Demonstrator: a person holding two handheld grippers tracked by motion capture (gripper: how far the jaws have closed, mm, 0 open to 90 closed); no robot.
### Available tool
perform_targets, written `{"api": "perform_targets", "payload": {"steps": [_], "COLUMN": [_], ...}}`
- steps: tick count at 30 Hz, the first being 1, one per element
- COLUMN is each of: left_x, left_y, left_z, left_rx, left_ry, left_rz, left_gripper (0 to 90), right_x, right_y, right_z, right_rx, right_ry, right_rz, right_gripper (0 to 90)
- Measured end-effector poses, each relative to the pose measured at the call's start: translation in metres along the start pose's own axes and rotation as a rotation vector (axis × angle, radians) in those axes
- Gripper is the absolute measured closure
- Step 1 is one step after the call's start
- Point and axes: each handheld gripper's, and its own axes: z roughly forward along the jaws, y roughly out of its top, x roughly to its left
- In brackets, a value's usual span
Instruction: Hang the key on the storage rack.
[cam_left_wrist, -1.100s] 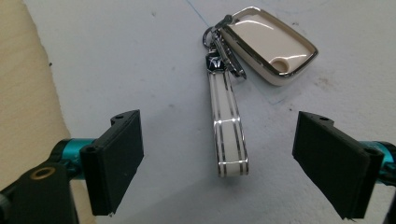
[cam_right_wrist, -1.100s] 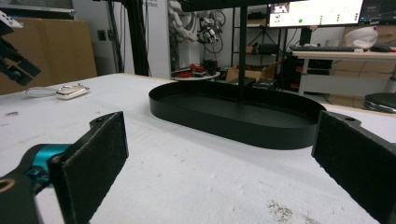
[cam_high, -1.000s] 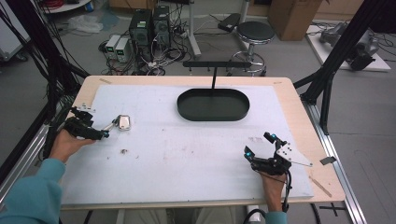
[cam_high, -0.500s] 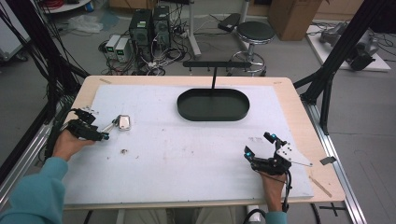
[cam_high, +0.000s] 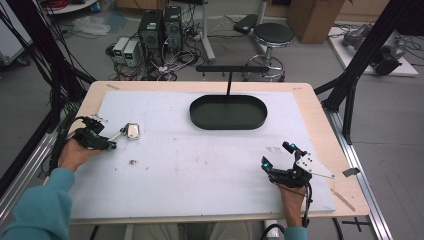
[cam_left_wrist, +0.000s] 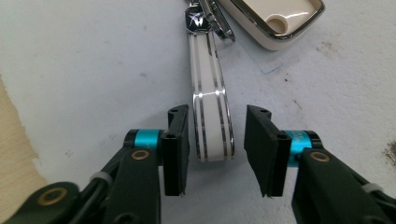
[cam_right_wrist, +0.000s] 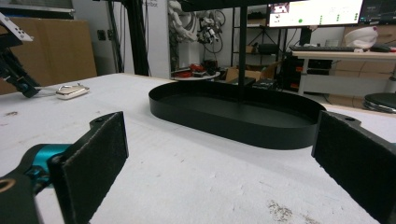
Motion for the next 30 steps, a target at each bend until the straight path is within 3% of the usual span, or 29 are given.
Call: {"api": "perform_targets", "payload": {"steps": [4,5,7,10,14,17,22,30], "left_x": [-0.001,-0.001,-0.001,0.000,-0.004,-0.005,-0.005,-0.004], "left_y": [0.001,0.001,0.001,0.000,0.001,0.000,0.001,0.001], "left_z": [0.002,0.002,0.003,0.002,0.002,0.002,-0.003,-0.016], "left_rx": [0.004,0.004,0.004,0.003,0.000,-0.003,-0.045,-0.135], "left_ry": [0.002,0.014,0.028,0.023,0.062,0.064,0.088,0.023], "left_rz": [0.014,0.022,0.011,0.009,0.040,0.054,0.061,0.050], "left_gripper": [65.8,70.7,73.1,73.2,73.6,73.8,73.9,73.9], "right_x": [0.000,-0.001,0.000,-0.001,-0.001,-0.001,-0.001,-0.001], "right_y": [0.000,0.000,0.000,0.000,0.000,0.000,0.000,0.000], "right_z": [0.000,0.000,0.000,0.000,0.000,0.000,0.000,0.000], "right_rx": [0.000,-0.003,0.001,-0.003,-0.003,-0.003,-0.005,-0.002], "right_ry": [0.001,-0.002,0.000,-0.002,-0.002,-0.003,-0.002,-0.010], "right_rz": [0.002,-0.002,0.003,-0.003,0.000,-0.002,0.006,0.011], "right_gripper": [3.1,3.0,3.0,3.0,3.0,3.0,3.0,3.0]}}
